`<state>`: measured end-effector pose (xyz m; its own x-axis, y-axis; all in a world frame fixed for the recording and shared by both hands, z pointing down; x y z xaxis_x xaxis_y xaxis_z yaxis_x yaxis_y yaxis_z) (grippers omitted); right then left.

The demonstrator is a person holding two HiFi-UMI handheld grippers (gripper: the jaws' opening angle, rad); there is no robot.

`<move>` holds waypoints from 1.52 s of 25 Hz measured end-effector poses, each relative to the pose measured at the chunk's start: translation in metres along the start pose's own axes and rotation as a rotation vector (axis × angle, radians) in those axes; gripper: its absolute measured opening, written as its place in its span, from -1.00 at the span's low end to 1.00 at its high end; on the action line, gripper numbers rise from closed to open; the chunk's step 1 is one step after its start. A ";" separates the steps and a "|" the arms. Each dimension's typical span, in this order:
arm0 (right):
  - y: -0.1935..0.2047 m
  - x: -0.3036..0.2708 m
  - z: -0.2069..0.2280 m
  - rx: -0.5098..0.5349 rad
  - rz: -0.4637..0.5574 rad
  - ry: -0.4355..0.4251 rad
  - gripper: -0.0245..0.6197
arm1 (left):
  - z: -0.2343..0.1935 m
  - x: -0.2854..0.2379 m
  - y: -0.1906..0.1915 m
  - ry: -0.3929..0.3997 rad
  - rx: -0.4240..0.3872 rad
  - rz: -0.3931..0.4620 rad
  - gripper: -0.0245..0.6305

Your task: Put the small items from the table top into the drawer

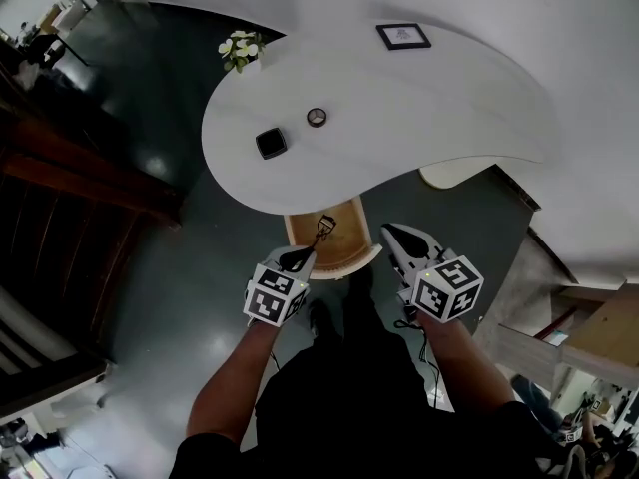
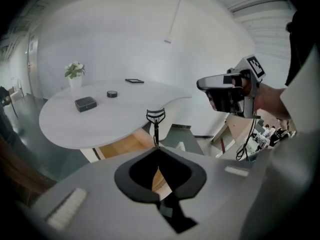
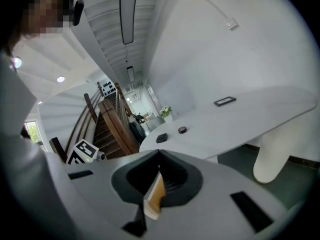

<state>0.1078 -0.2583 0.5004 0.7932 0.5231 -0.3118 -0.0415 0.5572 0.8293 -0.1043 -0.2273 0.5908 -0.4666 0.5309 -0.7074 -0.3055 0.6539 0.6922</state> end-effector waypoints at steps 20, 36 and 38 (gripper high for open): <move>0.040 -0.015 0.042 -0.052 -0.091 -0.015 -0.89 | -0.010 -0.117 0.052 0.079 -0.337 -0.433 -0.88; 0.048 -0.020 0.054 -0.064 -0.129 -0.025 -0.89 | -0.019 -0.164 0.077 0.075 -0.586 -0.599 -0.88; 0.050 -0.020 0.056 -0.069 -0.127 -0.022 -0.89 | -0.019 -0.168 0.080 0.084 -0.614 -0.606 -0.88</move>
<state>0.1234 -0.2769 0.5742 0.8081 0.4316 -0.4010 0.0191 0.6612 0.7500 -0.0658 -0.2744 0.7680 -0.1309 0.1282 -0.9831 -0.9039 0.3918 0.1714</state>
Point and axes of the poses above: the fingertips, and each gripper's own axes: x backward along the fingers, z to its right, y out of its underside, the point moved 7 cm from there along x, backward along the fingers, and after that the axes turned 9 degrees about -y, right-handed, at the moved point
